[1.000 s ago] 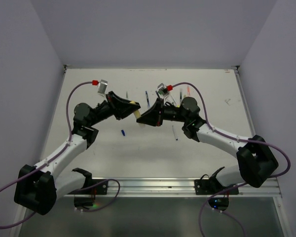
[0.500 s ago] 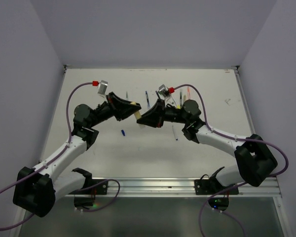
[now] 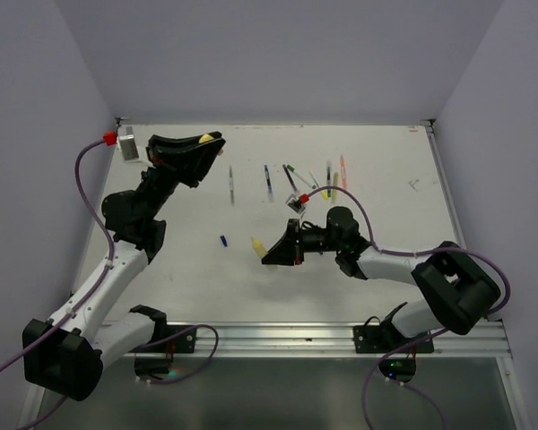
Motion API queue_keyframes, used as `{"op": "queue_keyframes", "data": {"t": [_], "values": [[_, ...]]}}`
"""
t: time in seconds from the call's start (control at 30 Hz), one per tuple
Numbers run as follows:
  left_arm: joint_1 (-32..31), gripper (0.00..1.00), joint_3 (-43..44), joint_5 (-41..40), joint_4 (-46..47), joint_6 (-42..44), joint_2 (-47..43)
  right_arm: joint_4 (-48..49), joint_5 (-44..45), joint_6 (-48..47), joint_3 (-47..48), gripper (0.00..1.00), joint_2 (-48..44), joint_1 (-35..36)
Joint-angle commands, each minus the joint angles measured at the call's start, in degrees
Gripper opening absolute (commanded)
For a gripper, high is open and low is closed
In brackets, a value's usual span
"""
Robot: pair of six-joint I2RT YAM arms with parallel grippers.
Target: Open the pen caps
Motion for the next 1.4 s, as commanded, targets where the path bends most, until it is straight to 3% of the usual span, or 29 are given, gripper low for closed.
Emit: {"op": "queue_keyframes", "data": {"t": [0.0,0.07,0.17,0.2,0.27,0.3,0.33,0.4,0.5,0.67,0.97,1.13,1.37], "values": [[0.4,0.00,2.7,-5.4,3.6,2.3,-0.6,2.3,-2.0,0.4,-0.6,0.00,-1.6,-0.1],[0.4,0.00,3.4,-5.1,-1.1,4.4,-0.8,1.5,-0.7,0.3,-1.0,0.00,-3.0,-0.8],[0.5,0.00,4.3,-7.1,-17.5,8.4,-1.7,-9.6,5.9,-5.7,0.1,0.00,-7.4,-3.4],[0.5,0.00,5.2,-7.9,-27.8,9.7,-1.8,-20.8,13.1,-8.4,2.1,0.00,-8.8,-4.3],[0.5,0.00,6.0,-11.8,-38.5,13.5,-2.2,-32.2,21.7,-16.1,4.7,0.00,-12.4,-4.4],[0.5,0.01,6.7,-13.5,-48.5,14.7,-2.2,-40.7,26.8,-17.4,5.8,0.00,-13.3,-4.4],[0.5,0.03,7.1,-15.6,-53.6,15.8,-1.8,-44.1,34.7,-19.2,7.9,0.00,-14.5,-4.5],[0.4,0.06,8.5,-22.0,-68.2,18.0,-0.5,-52.1,42.5,-20.1,9.5,0.00,-15.1,-5.1],[0.5,0.09,7.4,-26.0,-78.1,20.9,2.4,-57.0,51.3,-20.8,11.0,0.00,-14.8,-6.7],[0.5,0.12,3.9,-30.1,-84.0,21.0,7.7,-60.7,51.8,-19.2,11.3,0.00,-11.5,-12.6],[0.5,0.14,-2.1,-29.4,-80.3,18.3,15.4,-62.6,49.8,-18.5,12.1,0.00,-2.8,-18.0],[0.5,0.17,-2.5,-31.0,-79.1,18.0,18.5,-61.9,46.8,-18.5,12.9,0.00,1.3,-18.1],[0.5,0.25,-3.7,-32.4,-75.9,16.4,21.2,-59.9,44.2,-19.3,13.2,0.09,3.3,-18.0]]}}
